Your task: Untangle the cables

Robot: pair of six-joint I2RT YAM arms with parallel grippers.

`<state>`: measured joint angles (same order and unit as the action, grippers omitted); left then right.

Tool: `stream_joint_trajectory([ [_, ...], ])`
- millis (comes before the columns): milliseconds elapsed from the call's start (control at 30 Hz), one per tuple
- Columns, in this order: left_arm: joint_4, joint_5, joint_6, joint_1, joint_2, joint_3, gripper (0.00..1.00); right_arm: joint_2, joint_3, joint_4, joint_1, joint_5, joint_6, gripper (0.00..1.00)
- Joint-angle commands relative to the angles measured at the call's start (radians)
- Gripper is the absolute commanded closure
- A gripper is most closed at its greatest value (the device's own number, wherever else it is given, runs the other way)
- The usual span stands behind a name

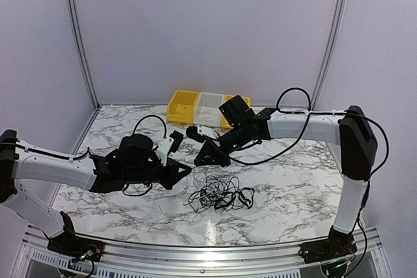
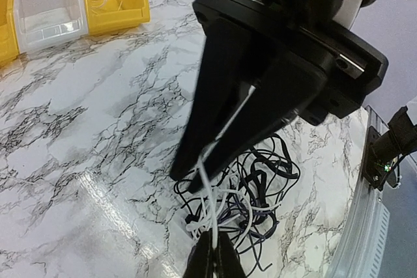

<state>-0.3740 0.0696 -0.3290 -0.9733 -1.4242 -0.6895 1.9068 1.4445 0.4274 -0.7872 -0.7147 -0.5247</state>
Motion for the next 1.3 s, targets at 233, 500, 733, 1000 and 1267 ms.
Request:
stream_joint_trajectory([
  [233, -0.119, -0.145, -0.051, -0.001, -0.115, -0.049, 0.57, -0.129, 0.045, 0.023, 0.02, -0.026, 0.08, 1.0],
  [500, -0.474, -0.131, -0.246, -0.002, -0.396, -0.137, 0.7, -0.162, 0.093, 0.05, 0.022, -0.055, 0.124, 1.0],
  [733, -0.569, -0.087, -0.321, -0.03, -0.555, -0.157, 0.84, -0.22, 0.277, 0.114, 0.117, -0.128, 0.142, 1.0],
  [1000, -0.584, -0.073, -0.377, -0.041, -0.621, -0.13, 0.87, -0.214, 0.591, 0.158, 0.211, -0.183, 0.172, 1.0],
  [1267, -0.591, -0.073, -0.389, -0.045, -0.625, -0.109, 0.91, -0.19, 0.778, 0.172, 0.225, -0.124, 0.164, 1.0],
])
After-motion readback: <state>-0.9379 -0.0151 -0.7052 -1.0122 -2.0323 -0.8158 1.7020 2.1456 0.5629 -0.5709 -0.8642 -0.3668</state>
